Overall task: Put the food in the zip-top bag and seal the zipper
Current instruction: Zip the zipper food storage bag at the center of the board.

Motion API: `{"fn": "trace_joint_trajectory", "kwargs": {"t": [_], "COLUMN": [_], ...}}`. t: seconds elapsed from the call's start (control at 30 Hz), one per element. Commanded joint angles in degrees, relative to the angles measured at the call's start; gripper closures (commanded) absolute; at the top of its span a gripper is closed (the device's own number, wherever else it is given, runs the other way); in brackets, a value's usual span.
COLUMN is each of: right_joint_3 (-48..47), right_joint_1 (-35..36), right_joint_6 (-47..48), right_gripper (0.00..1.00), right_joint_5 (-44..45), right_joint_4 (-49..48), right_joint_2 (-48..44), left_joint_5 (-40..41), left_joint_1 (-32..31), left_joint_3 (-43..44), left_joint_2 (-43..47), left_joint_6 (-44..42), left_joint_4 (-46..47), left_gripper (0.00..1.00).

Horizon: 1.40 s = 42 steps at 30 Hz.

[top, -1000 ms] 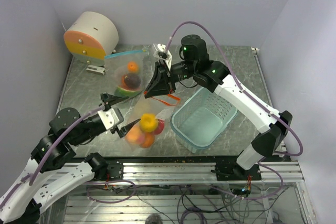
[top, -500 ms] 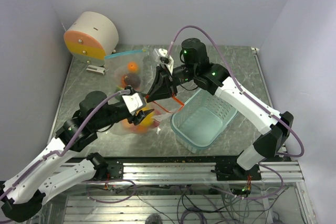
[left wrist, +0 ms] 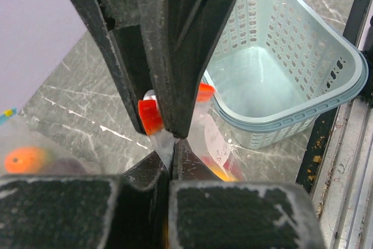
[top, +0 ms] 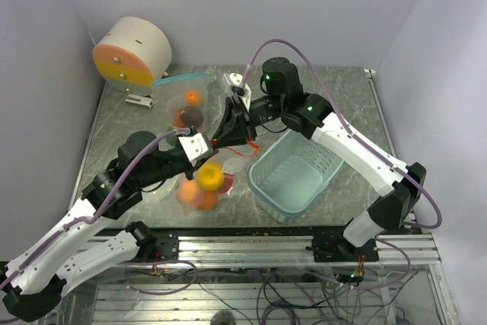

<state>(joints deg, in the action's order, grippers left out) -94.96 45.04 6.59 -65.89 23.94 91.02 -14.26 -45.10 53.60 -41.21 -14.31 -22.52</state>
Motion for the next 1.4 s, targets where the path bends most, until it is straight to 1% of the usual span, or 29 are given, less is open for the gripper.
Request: {"fn": "trace_joint_trajectory", "kwargs": {"t": [0.0, 0.1, 0.2, 0.27, 0.33, 0.6, 0.73, 0.87, 1.07, 1.13, 1.17, 1.27, 1.37], "right_joint_3": [2.2, 5.7, 9.9, 12.0, 13.0, 11.1, 11.1, 10.8, 10.8, 10.6, 10.3, 9.9, 11.0], "right_joint_1": [-0.2, -0.3, -0.4, -0.4, -0.4, -0.3, -0.2, 0.3, 0.5, 0.5, 0.5, 0.7, 0.8], "right_joint_6": [1.5, -0.6, -1.9, -2.4, -3.4, -10.1, -12.5, -12.4, -12.6, -12.4, -12.1, -10.8, -10.6], "right_gripper": [0.76, 0.60, 0.44, 0.39, 0.38, 0.38, 0.38, 0.40, 0.51, 0.59, 0.61, 0.62, 0.62], "right_joint_5": [6.7, 10.4, 10.3, 10.2, 10.2, 4.4, 4.1, 4.3, 4.3, 3.9, 3.7, 3.4, 3.8], "right_joint_4": [-1.0, -6.6, -12.8, -16.1, -19.0, -26.1, -27.9, -27.2, -27.2, -26.8, -26.2, -23.9, -24.1], "right_joint_2": [-3.7, -6.5, -9.8, -11.4, -12.1, -8.2, -6.7, -6.0, -5.7, -5.4, -5.1, -4.6, -5.3], "left_joint_5": [3.2, 3.8, 4.0, 3.8, 3.5, 2.5, 2.6, 3.1, 2.8, 2.9, 3.0, 3.3, 3.6], "left_joint_1": [0.3, 0.2, 0.2, 0.2, 0.2, 0.2, 0.2, 0.3, 0.3, 0.3, 0.2, 0.2, 0.2], "left_joint_3": [2.2, 0.8, -0.6, -1.0, -0.8, -0.6, -0.9, -0.7, -0.7, -0.8, -0.8, -0.7, -0.6], "left_joint_2": [2.0, 3.6, 4.9, 4.9, 4.5, 3.5, 3.8, 3.7, 3.5, 3.4, 3.3, 3.2, 3.4], "left_joint_6": [1.6, 2.9, 3.7, 3.9, 4.1, 4.6, 4.8, 4.6, 4.7, 4.7, 4.7, 4.7, 4.7], "left_joint_4": [0.5, 1.9, 3.5, 3.5, 3.2, 3.3, 3.6, 3.3, 3.4, 3.4, 3.4, 3.5, 3.4], "left_gripper": [0.93, 0.93, 0.93, 0.93, 0.93, 0.93, 0.93, 0.93, 0.93, 0.93, 0.93, 0.93, 0.93]}}
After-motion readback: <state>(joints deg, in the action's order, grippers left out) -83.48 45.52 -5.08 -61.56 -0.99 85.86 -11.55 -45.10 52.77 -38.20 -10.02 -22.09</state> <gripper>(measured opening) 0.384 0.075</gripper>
